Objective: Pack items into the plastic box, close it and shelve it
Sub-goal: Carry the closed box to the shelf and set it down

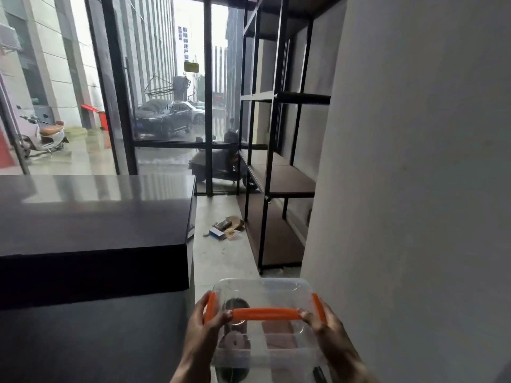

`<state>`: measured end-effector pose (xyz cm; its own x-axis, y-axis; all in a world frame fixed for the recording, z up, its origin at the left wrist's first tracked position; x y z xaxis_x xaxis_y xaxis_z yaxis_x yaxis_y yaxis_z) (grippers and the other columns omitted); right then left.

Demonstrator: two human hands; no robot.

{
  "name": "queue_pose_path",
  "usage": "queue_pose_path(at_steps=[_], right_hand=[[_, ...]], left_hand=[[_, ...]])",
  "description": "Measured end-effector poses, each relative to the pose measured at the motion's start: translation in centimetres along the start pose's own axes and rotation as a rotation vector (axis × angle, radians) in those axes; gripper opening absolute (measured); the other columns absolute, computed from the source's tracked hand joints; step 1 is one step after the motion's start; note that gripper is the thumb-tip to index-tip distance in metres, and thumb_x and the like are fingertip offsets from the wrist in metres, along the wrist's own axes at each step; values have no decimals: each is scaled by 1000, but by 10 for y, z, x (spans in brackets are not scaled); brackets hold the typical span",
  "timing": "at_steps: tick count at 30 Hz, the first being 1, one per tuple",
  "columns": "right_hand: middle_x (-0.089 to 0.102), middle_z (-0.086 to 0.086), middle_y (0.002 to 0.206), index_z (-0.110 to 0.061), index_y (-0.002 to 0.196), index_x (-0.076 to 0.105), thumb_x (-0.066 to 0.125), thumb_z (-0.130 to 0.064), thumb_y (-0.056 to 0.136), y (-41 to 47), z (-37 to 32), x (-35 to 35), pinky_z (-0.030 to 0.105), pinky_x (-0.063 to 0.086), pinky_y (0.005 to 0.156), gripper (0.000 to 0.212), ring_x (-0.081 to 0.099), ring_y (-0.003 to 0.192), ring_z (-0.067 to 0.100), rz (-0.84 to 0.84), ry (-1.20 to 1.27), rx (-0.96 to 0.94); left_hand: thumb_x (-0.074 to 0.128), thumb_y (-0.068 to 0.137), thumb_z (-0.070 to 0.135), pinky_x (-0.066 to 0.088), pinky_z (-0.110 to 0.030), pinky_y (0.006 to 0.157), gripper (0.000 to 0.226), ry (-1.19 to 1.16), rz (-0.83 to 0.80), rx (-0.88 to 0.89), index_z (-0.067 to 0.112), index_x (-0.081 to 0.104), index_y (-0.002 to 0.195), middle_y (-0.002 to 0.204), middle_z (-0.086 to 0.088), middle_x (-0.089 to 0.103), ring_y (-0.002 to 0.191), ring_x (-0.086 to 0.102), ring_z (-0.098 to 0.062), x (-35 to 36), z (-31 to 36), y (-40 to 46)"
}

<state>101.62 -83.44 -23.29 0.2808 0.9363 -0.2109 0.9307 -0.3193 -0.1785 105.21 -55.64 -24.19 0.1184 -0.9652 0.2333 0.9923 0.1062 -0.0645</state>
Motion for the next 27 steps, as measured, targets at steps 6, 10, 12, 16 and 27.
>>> queue_pose_path(at_steps=[6, 10, 12, 16, 27], right_hand=[[47, 9, 152, -23, 153, 37, 65, -27, 95, 145, -46, 19, 35, 41, 97, 64, 49, 124, 22, 31, 47, -26], [44, 11, 154, -21, 156, 33, 64, -28, 96, 257, -67, 31, 39, 41, 103, 68, 45, 137, 30, 21, 11, -54], [42, 11, 155, -22, 157, 30, 65, -31, 95, 321, -75, 41, 43, 41, 107, 71, 43, 139, 31, -4, 13, -65], [44, 12, 155, -20, 156, 32, 69, -29, 92, 448, -97, 65, 33, 39, 105, 75, 46, 137, 29, -59, 38, -74], [54, 3, 139, -21, 154, 34, 63, -26, 95, 748, -220, 164, 26, 42, 87, 66, 51, 113, 14, -261, -8, -198]], left_hand=[[84, 72, 20, 46, -39, 84, 96, -36, -42, 7, 25, 35, 154, 154, -16, 44, 119, 53, -29, 47, 17, 152], [82, 68, 23, 49, -44, 87, 97, 28, -21, 56, 20, 36, 153, 155, -17, 43, 134, 47, -40, 77, 19, 257], [83, 70, 20, 46, -40, 86, 95, 53, -5, 79, 18, 37, 153, 156, -16, 41, 136, 45, -40, 90, 18, 313], [78, 54, 28, 41, -41, 97, 104, 139, 6, 110, 11, 42, 151, 151, -19, 48, 133, 49, -38, 118, 21, 431], [79, 35, 46, 37, -55, 114, 122, 127, 113, 99, 13, 47, 148, 146, -13, 55, 132, 54, -33, 149, 58, 718]])
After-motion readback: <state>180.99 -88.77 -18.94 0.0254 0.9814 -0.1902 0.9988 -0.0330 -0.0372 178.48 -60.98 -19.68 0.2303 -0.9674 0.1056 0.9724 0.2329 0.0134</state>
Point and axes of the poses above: each hand's wrist, its own y-axis towards the middle knuckle, its own x-axis out of the palm, z = x × y, the point moved 10 cm from there along y, towards the middle knuckle
